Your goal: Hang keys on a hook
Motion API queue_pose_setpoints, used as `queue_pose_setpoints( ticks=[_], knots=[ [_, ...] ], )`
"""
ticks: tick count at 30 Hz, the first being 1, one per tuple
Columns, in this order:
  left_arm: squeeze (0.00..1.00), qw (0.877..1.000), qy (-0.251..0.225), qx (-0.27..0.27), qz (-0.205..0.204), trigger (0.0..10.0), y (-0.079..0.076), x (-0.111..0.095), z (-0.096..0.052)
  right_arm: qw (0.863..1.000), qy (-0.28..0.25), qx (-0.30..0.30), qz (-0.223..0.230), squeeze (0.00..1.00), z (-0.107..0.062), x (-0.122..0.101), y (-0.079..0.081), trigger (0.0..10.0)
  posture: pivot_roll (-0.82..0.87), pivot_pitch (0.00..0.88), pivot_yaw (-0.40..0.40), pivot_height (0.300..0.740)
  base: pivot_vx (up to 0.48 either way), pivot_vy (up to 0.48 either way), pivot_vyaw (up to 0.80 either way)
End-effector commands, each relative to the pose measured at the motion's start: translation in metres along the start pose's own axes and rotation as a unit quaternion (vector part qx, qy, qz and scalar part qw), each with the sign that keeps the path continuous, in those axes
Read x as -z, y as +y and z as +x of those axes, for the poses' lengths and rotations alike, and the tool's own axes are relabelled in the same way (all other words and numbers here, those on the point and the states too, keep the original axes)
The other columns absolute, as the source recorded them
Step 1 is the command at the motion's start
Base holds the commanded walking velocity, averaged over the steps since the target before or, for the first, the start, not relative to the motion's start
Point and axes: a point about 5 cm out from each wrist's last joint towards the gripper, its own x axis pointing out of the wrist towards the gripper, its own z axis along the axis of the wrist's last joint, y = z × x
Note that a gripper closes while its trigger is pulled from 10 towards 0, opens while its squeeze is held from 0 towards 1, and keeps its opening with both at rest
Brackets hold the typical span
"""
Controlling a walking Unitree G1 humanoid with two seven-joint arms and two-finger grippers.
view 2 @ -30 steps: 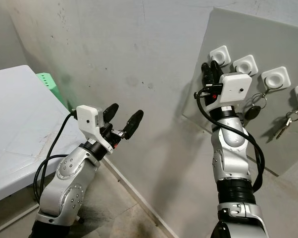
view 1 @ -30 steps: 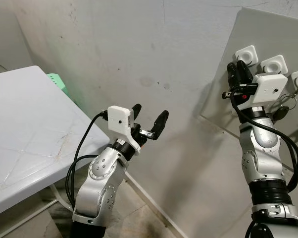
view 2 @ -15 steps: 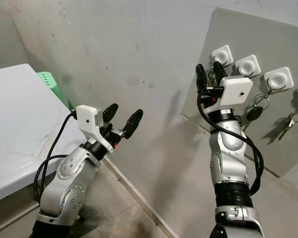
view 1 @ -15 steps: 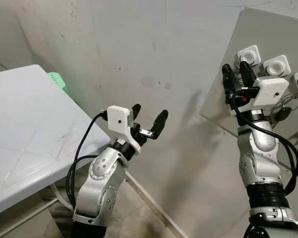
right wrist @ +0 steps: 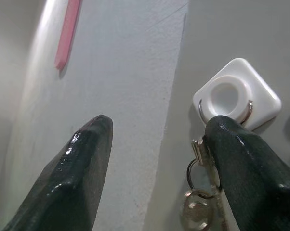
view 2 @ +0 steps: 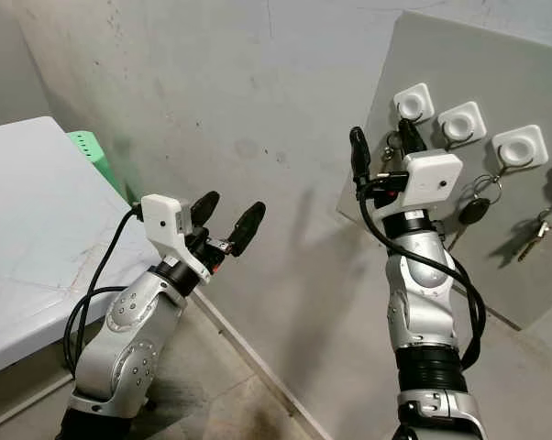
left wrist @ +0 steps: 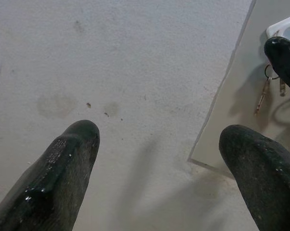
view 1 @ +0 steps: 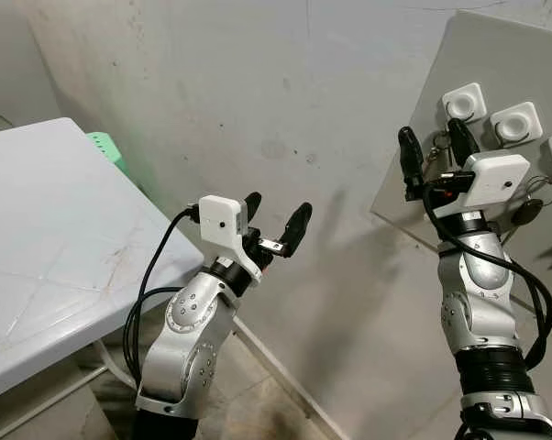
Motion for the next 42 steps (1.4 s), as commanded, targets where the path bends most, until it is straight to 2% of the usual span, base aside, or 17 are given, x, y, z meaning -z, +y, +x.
queue_pose_setpoints(
  ticks=[1, 5, 9, 19, 23, 27, 29, 31, 32, 33, 42],
  knots=[
    [0.0, 1.0, -0.009, 0.006, -0.002, 10.0, -0.004, -0.005, 0.001, 1.0, -0.024, 0.013, -0.012, 0.0, 0.001, -0.007, -0.003, 10.0, 0.03, 0.017, -0.089, 0.74, 0.0, 0.0, 0.0],
    [0.0, 1.0, -0.008, 0.006, 0.0, 10.0, -0.004, -0.005, 0.001, 0.999, -0.046, 0.018, -0.019, 0.0, 0.003, -0.013, -0.003, 10.0, 0.03, 0.02, -0.089, 0.74, 0.0, 0.0, 0.0],
    [0.0, 1.0, -0.007, 0.003, 0.001, 10.0, -0.003, -0.005, 0.001, 0.999, -0.045, 0.014, -0.024, 0.0, 0.003, -0.013, -0.001, 10.0, 0.03, 0.02, -0.089, 0.74, 0.0, 0.0, 0.0],
    [0.0, 1.0, -0.007, -0.011, 0.007, 10.0, 0.002, -0.002, -0.002, 0.998, -0.029, -0.048, 0.017, 0.0, -0.011, -0.007, 0.015, 10.0, 0.03, 0.035, -0.094, 0.74, 0.0, 0.0, 0.0],
    [0.0, 1.0, -0.006, -0.013, 0.007, 10.0, 0.002, -0.001, -0.002, 0.998, -0.025, -0.058, 0.021, 0.0, -0.015, -0.006, 0.018, 10.0, 0.03, 0.035, -0.094, 0.74, 0.0, 0.0, 0.0],
    [0.0, 1.0, 0.0, -0.015, 0.008, 10.0, 0.003, 0.002, -0.003, 0.996, -0.001, -0.086, 0.035, 0.0, -0.023, 0.001, 0.025, 10.0, 0.02, 0.038, -0.093, 0.74, 0.0, 0.0, 0.0],
    [0.0, 1.0, 0.012, -0.024, 0.013, 10.0, 0.007, 0.011, -0.005, 0.989, 0.044, -0.128, 0.053, 0.0, -0.036, 0.015, 0.037, 10.0, 0.02, 0.038, -0.089, 0.74, 0.0, 0.0, 0.0],
    [0.0, 0.999, 0.02, -0.03, 0.017, 10.0, 0.01, 0.015, -0.007, 0.988, 0.058, -0.134, 0.056, 0.0, -0.041, 0.02, 0.04, 10.0, 0.02, 0.037, -0.088, 0.74, 0.0, 0.0, 0.0],
    [0.0, 0.999, 0.03, -0.037, 0.021, 10.0, 0.013, 0.022, -0.01, 0.985, 0.08, -0.14, 0.063, 0.0, -0.049, 0.028, 0.043, 10.0, 0.01, 0.035, -0.086, 0.74, 0.0, 0.0, 0.0],
    [0.0, 0.999, 0.03, -0.037, 0.021, 10.0, 0.013, 0.022, -0.01, 0.985, 0.08, -0.14, 0.063, 0.0, -0.049, 0.028, 0.043, 10.0, 0.01, 0.035, -0.086, 0.74, 0.0, 0.0, 0.0],
    [0.0, 0.992, 0.08, -0.091, 0.03, 10.0, 0.034, 0.059, -0.032, 0.972, 0.184, -0.119, 0.09, 0.0, -0.1, 0.066, 0.049, 10.0, 0.02, 0.027, -0.082, 0.74, 0.0, 0.0, 0.0]
  ],
)
